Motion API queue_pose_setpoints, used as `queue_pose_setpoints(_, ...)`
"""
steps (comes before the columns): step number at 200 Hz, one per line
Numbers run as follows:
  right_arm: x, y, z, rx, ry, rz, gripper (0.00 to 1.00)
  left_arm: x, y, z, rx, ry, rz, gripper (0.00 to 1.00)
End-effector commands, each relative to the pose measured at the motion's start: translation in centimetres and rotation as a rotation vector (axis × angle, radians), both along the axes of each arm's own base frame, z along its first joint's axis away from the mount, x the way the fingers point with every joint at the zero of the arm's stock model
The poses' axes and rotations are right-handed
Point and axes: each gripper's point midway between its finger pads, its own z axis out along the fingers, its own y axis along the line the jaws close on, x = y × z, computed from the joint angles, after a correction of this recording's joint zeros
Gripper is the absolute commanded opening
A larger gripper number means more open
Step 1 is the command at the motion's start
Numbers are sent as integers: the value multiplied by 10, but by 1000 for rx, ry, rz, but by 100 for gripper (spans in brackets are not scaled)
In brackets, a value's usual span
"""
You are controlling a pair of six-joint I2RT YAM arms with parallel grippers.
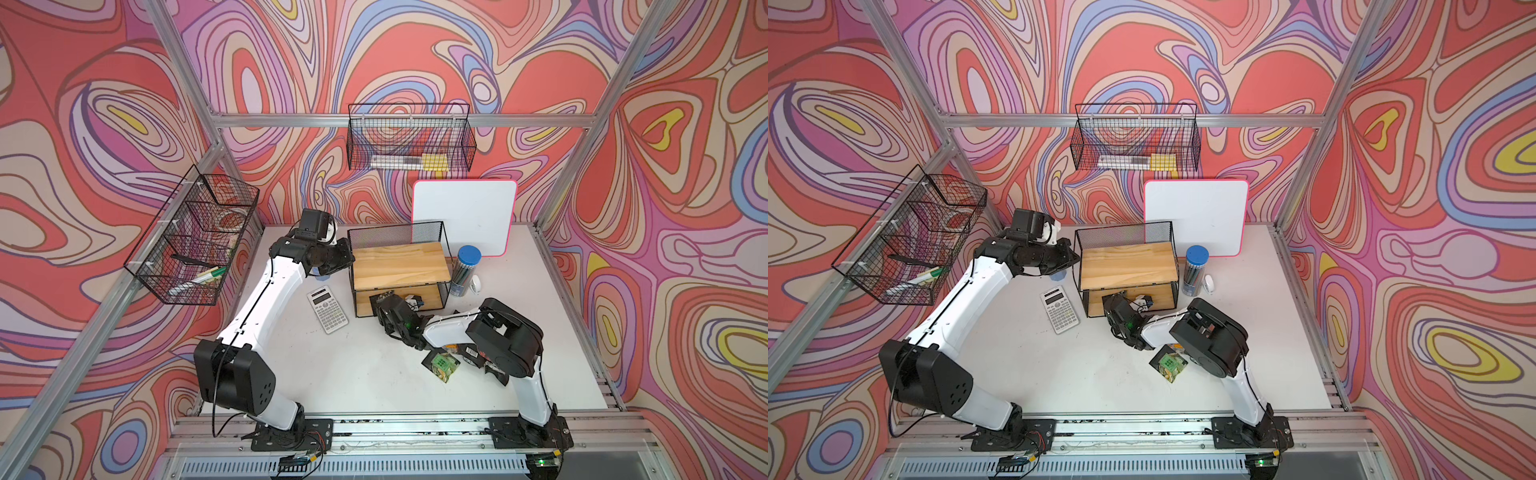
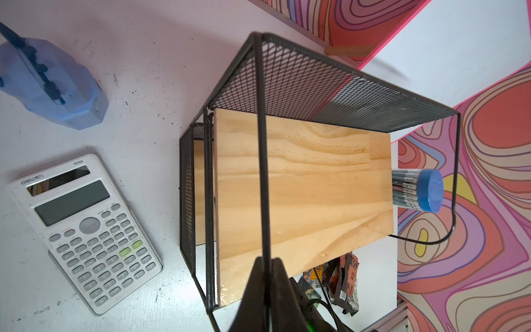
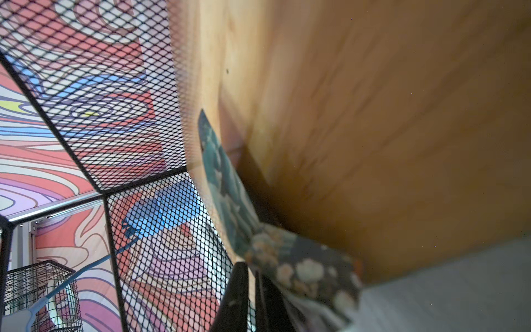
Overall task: Remove the tea bags from the shelf
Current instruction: Pick up the tea bag from the shelf.
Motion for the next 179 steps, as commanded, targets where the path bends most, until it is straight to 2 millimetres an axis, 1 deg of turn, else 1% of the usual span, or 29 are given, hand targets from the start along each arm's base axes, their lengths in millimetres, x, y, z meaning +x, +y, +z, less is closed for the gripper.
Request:
queue_pose_setpoints(1, -5, 1, 21, 62, 9, -12, 16, -6, -3, -6, -3, 16, -27, 0)
queue_pose_setpoints(18, -7, 4, 35, 96, -5, 9, 21, -7, -3, -7, -5, 16, -27, 0)
queue_pose_setpoints(39, -17, 3, 43, 108, 13, 40, 29, -6, -3, -7, -4, 16, -26, 0)
queue_pose_setpoints(74, -37, -4, 43, 97, 59, 67, 41, -5, -3, -6, -4, 12, -26, 0)
queue_pose_setpoints(91, -46, -6, 32, 75, 94, 78, 46, -5, -4, -6, -6, 11, -26, 0)
queue_pose_setpoints(121, -51, -9, 5, 73, 116, 73, 46, -4, -4, -5, -10, 9, -28, 0)
queue_pose_setpoints(152, -47, -10, -15, 68, 127, 48, 46, -3, -4, -5, -6, 7, -29, 0)
queue_pose_setpoints(179, -41, -8, -24, 70, 126, 25, 44, -2, -4, -5, -2, 7, -30, 0)
